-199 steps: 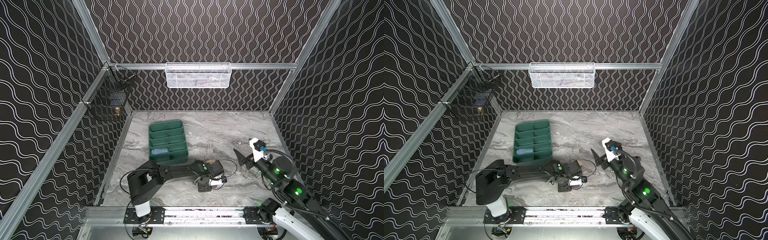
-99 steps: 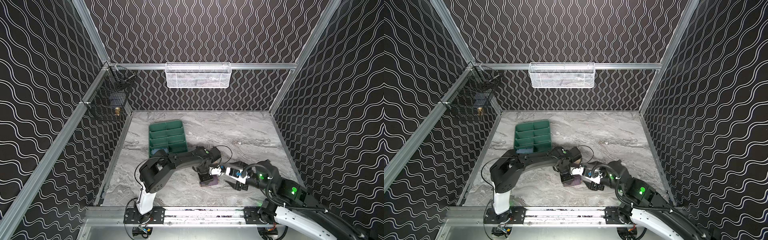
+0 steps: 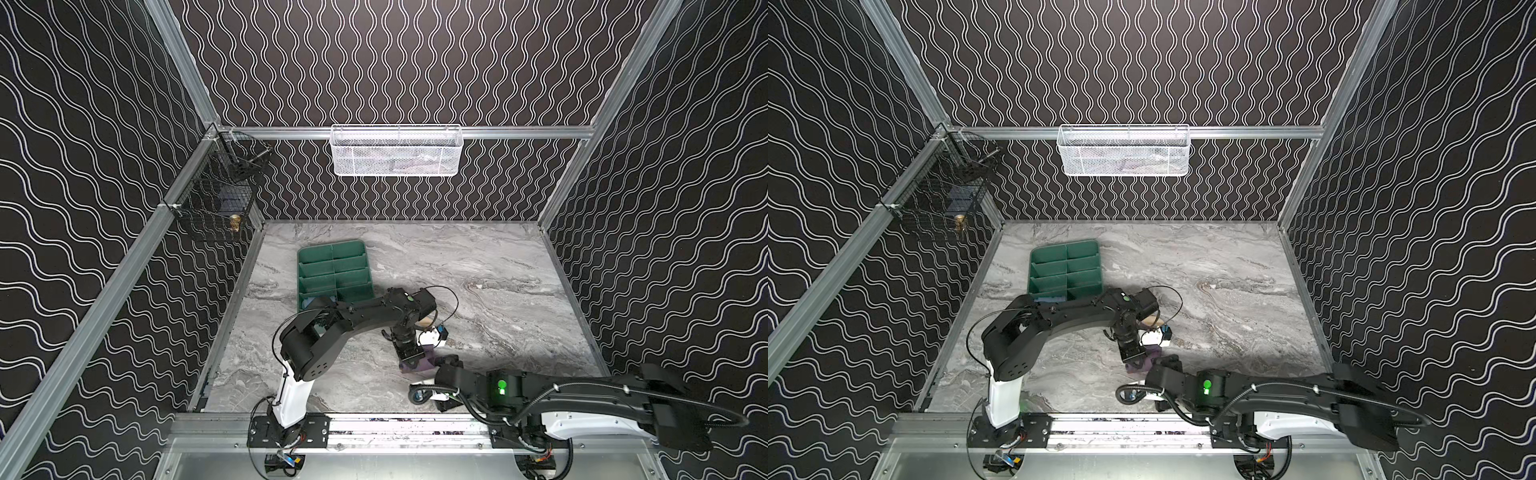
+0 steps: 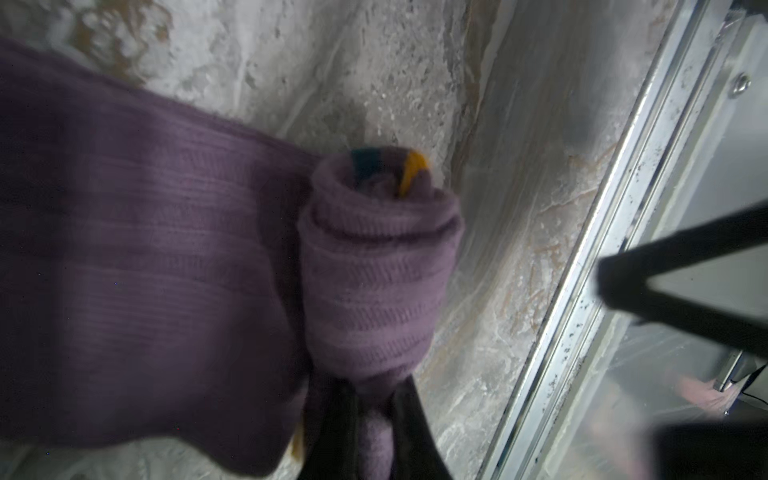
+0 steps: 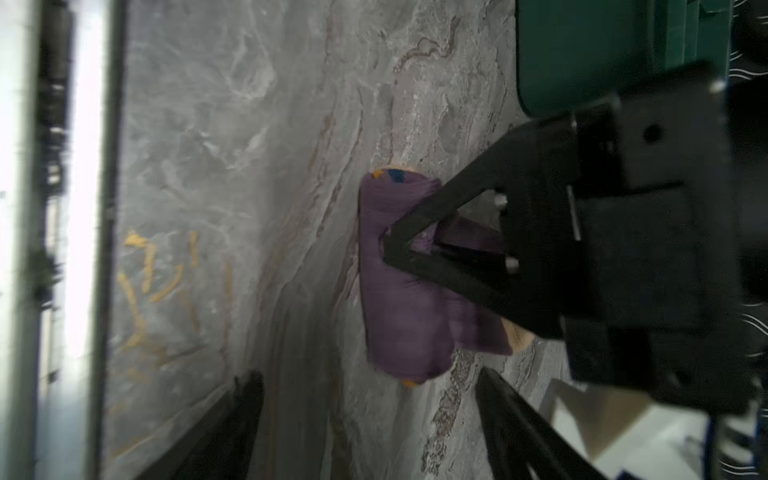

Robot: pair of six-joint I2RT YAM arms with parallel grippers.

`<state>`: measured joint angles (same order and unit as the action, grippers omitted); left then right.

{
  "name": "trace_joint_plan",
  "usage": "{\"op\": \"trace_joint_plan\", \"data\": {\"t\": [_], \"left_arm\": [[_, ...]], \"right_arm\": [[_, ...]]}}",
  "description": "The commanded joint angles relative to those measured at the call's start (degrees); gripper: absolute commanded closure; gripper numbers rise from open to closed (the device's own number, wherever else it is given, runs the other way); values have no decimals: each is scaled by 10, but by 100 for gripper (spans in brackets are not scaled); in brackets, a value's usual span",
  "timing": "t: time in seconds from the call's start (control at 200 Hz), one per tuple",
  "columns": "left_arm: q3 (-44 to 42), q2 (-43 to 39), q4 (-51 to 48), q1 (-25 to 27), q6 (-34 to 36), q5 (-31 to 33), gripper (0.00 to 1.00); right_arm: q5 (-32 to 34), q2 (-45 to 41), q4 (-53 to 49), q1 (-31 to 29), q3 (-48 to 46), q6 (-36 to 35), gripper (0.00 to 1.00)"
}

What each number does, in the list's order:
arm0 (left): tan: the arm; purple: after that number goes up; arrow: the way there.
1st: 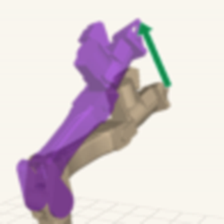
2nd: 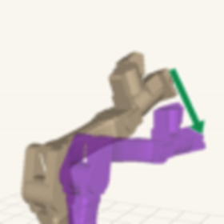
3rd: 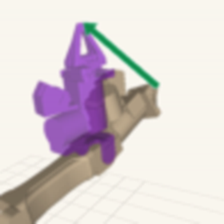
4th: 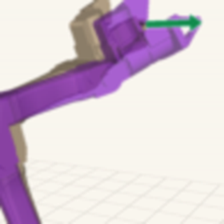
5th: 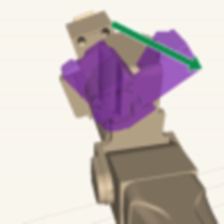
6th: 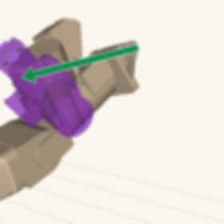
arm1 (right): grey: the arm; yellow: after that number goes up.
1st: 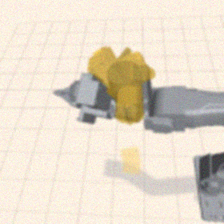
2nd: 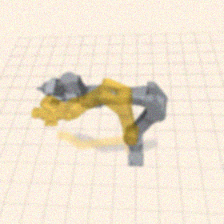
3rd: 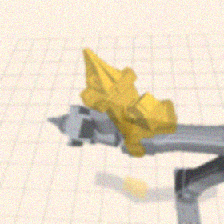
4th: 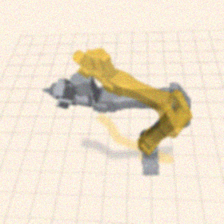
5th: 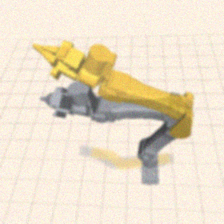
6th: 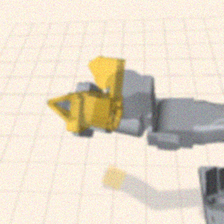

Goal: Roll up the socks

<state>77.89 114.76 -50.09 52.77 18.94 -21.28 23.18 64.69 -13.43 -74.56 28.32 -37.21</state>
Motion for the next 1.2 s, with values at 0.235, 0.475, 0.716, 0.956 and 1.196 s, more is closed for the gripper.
{"op": "trace_joint_plan", "data": {"t": [0.235, 0.475, 0.716, 0.956, 1.196], "left_arm": [[-11, 25, 9, -1, 13, 69, 100], [-7, 23, 11, -1, 15, 65, 100], [-12, -3, 28, -1, 2, 62, 100], [-68, -122, 73, -2, -52, 137, 62], [-168, -319, 117, -12, -137, 263, 51]], "right_arm": [[-67, 106, 119, 70, 4, -37, 27], [-86, 162, 68, 70, 18, -6, 59], [-135, 192, -13, 70, 53, 40, 99], [-196, 170, -45, 81, 54, 71, 100], [-322, 165, -98, 121, 75, 88, 100]]}}
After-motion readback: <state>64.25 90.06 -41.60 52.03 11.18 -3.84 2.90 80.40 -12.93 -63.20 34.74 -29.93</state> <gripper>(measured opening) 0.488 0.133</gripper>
